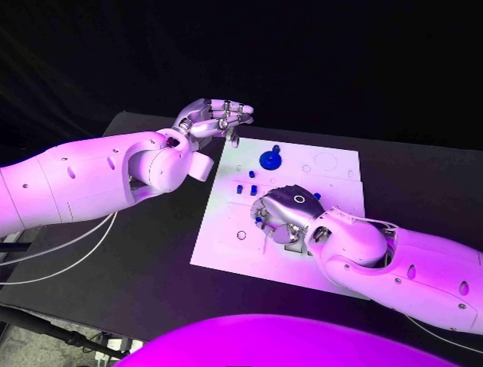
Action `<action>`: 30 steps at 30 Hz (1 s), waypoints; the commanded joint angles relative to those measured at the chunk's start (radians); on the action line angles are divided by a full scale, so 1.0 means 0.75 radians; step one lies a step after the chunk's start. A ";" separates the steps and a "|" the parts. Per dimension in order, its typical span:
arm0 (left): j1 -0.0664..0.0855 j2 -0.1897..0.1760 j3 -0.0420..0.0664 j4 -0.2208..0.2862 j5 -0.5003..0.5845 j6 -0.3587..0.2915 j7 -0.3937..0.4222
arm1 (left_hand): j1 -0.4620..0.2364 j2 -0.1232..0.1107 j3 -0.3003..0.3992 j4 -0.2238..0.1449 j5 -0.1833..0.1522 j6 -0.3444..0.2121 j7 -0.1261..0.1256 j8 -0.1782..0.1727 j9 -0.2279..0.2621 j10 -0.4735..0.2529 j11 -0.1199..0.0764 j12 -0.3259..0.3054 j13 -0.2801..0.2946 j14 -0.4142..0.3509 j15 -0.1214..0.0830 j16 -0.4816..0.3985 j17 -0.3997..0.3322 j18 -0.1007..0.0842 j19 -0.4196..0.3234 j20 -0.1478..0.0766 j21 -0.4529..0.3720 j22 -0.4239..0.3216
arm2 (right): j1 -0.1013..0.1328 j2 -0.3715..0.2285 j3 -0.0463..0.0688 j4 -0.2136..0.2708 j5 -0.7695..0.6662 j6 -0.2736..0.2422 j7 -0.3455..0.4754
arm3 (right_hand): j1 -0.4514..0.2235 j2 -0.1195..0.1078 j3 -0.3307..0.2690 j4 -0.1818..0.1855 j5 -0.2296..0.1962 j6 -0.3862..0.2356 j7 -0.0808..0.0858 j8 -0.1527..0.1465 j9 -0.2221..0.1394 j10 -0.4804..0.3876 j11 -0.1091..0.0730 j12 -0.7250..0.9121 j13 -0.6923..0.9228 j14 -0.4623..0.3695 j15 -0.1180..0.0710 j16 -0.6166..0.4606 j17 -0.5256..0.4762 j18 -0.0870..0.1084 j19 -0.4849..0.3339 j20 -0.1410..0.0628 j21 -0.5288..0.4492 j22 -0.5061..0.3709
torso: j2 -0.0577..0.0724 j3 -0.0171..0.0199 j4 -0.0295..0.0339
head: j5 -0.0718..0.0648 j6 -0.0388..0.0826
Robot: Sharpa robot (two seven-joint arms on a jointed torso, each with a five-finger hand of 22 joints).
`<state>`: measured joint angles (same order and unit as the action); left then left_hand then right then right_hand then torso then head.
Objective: Assemble the parts on the task board
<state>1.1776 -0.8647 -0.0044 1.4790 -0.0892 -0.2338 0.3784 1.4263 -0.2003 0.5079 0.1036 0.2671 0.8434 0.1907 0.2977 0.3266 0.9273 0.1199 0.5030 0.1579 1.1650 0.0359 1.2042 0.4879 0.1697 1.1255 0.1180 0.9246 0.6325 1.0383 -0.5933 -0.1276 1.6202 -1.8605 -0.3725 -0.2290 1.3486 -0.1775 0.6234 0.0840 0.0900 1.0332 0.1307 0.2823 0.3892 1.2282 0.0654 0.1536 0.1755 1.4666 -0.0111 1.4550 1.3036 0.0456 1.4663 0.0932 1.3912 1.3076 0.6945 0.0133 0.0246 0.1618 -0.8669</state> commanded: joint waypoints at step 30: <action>0.000 -0.004 0.001 -0.002 0.006 0.011 0.000 | -0.018 0.001 0.011 -0.003 0.007 -0.015 0.003 -0.005 -0.001 -0.017 0.003 0.006 0.002 -0.013 0.003 -0.005 -0.003 0.016 -0.009 0.004 -0.010 -0.004 | 0.041 -0.205 0.020 0.174 0.016 -0.146 -0.049 | -0.111 -0.091 -0.125 0.030 0.019 -0.168 0.033 -0.109 -0.047 -0.180 0.039 -0.048 -0.039 0.052 0.031 -0.032 -0.060 0.019 -0.004 0.027 -0.151 0.188 | -0.002 0.0007 -0.0025 | -0.028 0.026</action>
<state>1.1775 -0.8682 -0.0045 1.4759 -0.0892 -0.2335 0.3746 1.4223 -0.1962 0.5107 0.1006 0.2671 0.8398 0.1943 0.2977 0.3266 0.9238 0.1235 0.5026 0.1587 1.1613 0.0396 1.2042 0.4861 0.1697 1.1255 0.1180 0.9206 0.6302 1.0638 -0.7399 -0.1144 1.7408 -1.8613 -0.4498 -0.2477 1.2658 -0.2499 0.5375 0.1063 0.0998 0.9002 0.1570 0.1958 0.3531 1.0967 0.0983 0.1138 0.1445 1.4649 0.0162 1.4358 1.2587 0.0457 1.4625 0.1149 1.2759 1.3081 0.6930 0.0140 0.0235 0.1476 -0.8530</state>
